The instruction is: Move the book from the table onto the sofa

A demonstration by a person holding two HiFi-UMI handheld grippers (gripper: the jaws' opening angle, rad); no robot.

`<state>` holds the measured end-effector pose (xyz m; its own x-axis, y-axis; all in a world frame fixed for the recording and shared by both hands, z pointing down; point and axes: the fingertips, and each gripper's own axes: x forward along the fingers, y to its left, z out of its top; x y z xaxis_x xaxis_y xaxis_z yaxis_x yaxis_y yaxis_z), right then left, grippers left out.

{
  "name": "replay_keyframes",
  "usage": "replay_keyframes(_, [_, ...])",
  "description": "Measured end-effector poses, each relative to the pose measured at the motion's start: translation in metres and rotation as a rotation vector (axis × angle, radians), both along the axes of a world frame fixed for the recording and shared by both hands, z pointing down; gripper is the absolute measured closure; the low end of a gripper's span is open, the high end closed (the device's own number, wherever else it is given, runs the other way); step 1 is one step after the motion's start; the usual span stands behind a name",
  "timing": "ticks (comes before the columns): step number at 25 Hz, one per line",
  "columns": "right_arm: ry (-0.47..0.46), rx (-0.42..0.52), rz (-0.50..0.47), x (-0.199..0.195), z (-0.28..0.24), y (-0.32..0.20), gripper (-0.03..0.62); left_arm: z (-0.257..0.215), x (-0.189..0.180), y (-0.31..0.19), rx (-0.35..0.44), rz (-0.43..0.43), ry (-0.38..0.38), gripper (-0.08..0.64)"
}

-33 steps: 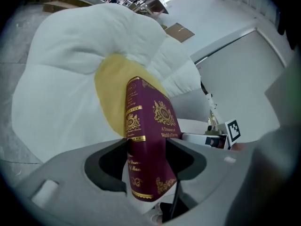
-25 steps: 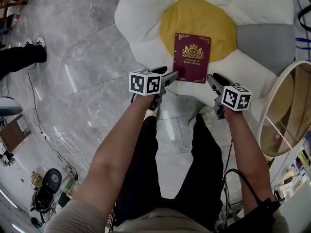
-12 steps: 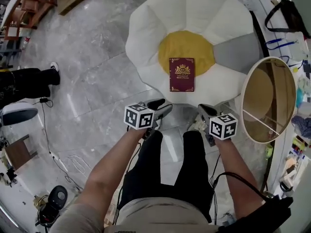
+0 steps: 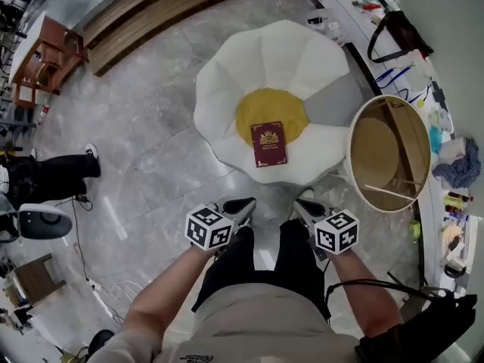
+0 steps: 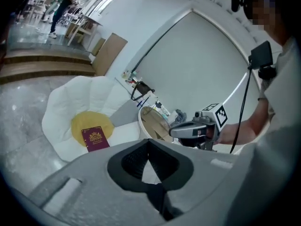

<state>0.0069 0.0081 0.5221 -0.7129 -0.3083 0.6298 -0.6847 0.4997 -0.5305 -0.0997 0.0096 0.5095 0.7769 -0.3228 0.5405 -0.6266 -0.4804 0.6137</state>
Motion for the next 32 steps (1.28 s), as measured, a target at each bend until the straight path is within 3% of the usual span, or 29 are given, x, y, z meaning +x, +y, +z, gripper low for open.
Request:
replay_keyframes(8, [-0.006, 0.116, -0.062, -0.008, -0.095, 0.026, 0.58, -0.103, 0.013, 0.042, 0.053, 0.124, 0.011, 0.552])
replay_keyframes(15, [-0.001, 0.199, -0.078, -0.013, -0.152, 0.044, 0.58, -0.16, 0.018, 0.065, 0.123, 0.203, 0.023, 0.552])
replay_keyframes(26, [0.019, 0.306, -0.062, -0.028, -0.199, 0.057, 0.58, -0.187, 0.004, 0.08, 0.191, 0.258, 0.018, 0.552])
replay_keyframes(32, [0.028, 0.319, -0.057, -0.039, -0.204, 0.064, 0.58, -0.188, -0.004, 0.077, 0.203, 0.271, 0.023, 0.552])
